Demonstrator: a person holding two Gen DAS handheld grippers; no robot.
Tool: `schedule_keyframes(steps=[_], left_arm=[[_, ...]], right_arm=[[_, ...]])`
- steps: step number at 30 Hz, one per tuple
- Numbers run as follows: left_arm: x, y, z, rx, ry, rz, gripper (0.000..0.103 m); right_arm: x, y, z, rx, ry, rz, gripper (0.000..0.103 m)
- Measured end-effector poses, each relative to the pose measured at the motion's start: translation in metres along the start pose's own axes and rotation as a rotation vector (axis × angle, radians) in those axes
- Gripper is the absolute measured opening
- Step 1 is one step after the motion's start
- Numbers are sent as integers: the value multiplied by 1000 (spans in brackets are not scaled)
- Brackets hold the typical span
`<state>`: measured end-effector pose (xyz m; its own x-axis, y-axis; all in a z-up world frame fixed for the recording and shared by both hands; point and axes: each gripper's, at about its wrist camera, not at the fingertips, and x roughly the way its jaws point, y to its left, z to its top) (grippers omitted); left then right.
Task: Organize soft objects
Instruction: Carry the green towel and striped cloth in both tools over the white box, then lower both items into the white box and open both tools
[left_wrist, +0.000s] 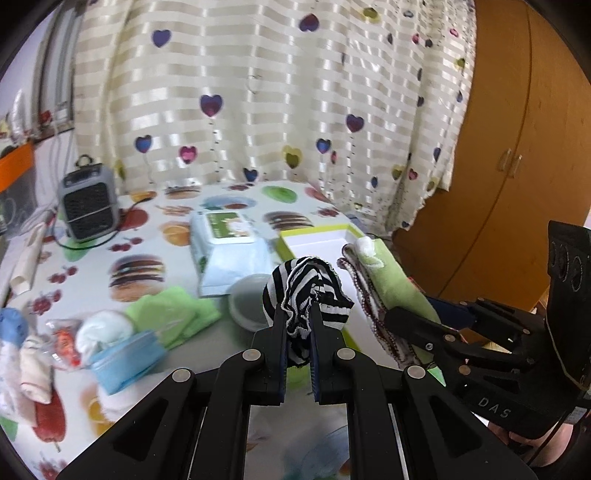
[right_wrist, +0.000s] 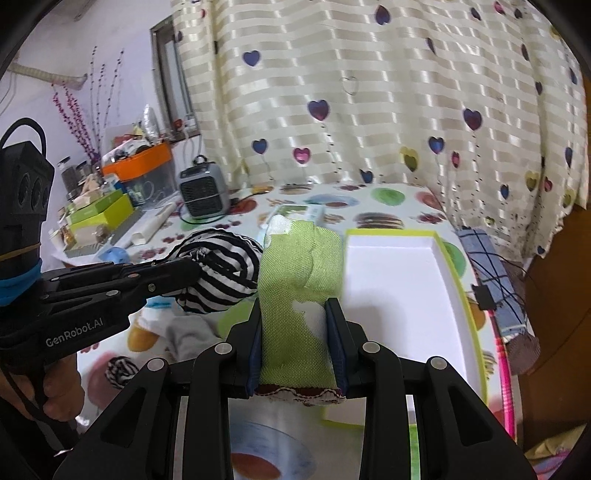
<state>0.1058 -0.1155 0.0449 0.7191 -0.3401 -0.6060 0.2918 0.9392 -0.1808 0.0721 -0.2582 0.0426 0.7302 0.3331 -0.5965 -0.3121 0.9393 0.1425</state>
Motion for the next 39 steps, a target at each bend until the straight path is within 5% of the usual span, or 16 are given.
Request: schedule_keyframes(steps=[29, 36, 39], left_arm=[[98, -72, 2, 75, 144, -117, 9], [118, -81, -5, 90, 194, -125, 11], [119, -83, -7, 97, 196, -129, 20]], right_arm=[[25, -93, -29, 150, 108, -167, 32], [32, -103, -35, 161, 155, -209, 36], [27, -102, -35, 149, 136, -219, 49]])
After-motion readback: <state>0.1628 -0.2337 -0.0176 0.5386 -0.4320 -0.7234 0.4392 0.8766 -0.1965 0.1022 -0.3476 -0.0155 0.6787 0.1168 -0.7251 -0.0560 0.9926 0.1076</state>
